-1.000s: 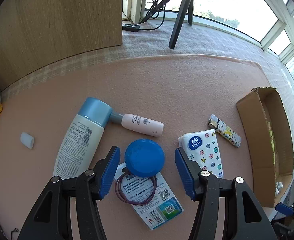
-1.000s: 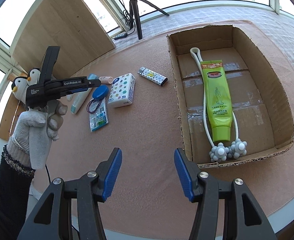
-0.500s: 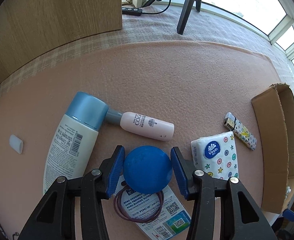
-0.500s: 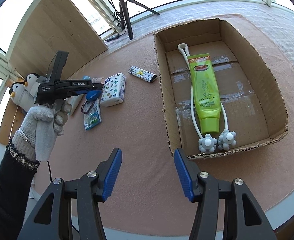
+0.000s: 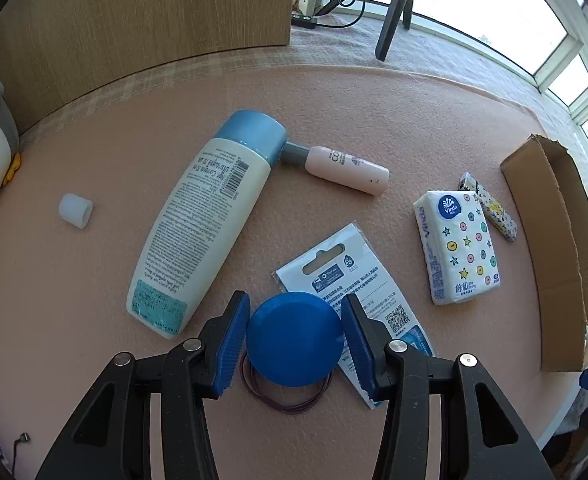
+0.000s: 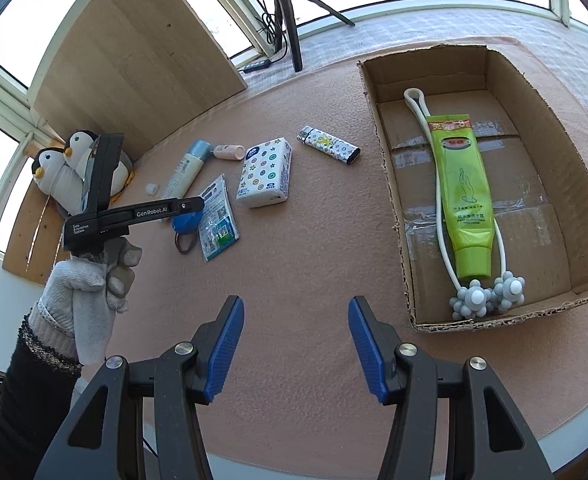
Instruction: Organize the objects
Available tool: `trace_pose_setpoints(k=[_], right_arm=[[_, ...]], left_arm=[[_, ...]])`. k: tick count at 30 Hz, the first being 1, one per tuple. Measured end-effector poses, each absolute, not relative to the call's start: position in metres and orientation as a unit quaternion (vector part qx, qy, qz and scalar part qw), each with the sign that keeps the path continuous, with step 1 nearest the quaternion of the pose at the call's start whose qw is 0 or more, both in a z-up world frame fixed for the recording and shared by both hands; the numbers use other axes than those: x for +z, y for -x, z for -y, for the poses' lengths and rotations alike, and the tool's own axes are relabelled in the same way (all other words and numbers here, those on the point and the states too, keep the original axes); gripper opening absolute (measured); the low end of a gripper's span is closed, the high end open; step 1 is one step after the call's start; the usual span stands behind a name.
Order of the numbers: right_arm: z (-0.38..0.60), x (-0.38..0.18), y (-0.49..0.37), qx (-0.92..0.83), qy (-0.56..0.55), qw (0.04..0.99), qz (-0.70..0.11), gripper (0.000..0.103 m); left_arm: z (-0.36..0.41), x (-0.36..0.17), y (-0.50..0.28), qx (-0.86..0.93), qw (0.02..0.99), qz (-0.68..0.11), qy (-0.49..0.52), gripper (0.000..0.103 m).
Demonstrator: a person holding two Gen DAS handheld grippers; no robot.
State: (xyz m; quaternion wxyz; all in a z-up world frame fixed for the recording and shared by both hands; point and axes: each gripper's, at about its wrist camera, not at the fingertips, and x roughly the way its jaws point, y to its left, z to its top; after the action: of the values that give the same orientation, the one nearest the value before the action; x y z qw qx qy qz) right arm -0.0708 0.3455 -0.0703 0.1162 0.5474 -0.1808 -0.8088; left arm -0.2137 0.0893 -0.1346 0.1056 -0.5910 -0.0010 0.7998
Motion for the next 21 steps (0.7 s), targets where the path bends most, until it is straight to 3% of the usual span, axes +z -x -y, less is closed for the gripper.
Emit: trace_pose_setpoints(k=[16,19,21], right_arm=[[-0.303,-0.075,0.079,-0.800,-0.558,0.150,0.161,0.051],[-0.301,-0.077,0.079,-0.799,-0.560,0.152,0.160,0.051],[-0.300,-0.078,0.079,-0.798,-0.561,0.154,0.158,0.051]], left_arm=[[-0.055,-0.116,0.141,0.816,0.123,0.092,0.557,0.049],[-0.047,-0.116,0.124,0.815,0.123,0.100,0.558,0.034],[-0.043,-0.121,0.114,0.815,0.116,0.089,0.561,0.034]])
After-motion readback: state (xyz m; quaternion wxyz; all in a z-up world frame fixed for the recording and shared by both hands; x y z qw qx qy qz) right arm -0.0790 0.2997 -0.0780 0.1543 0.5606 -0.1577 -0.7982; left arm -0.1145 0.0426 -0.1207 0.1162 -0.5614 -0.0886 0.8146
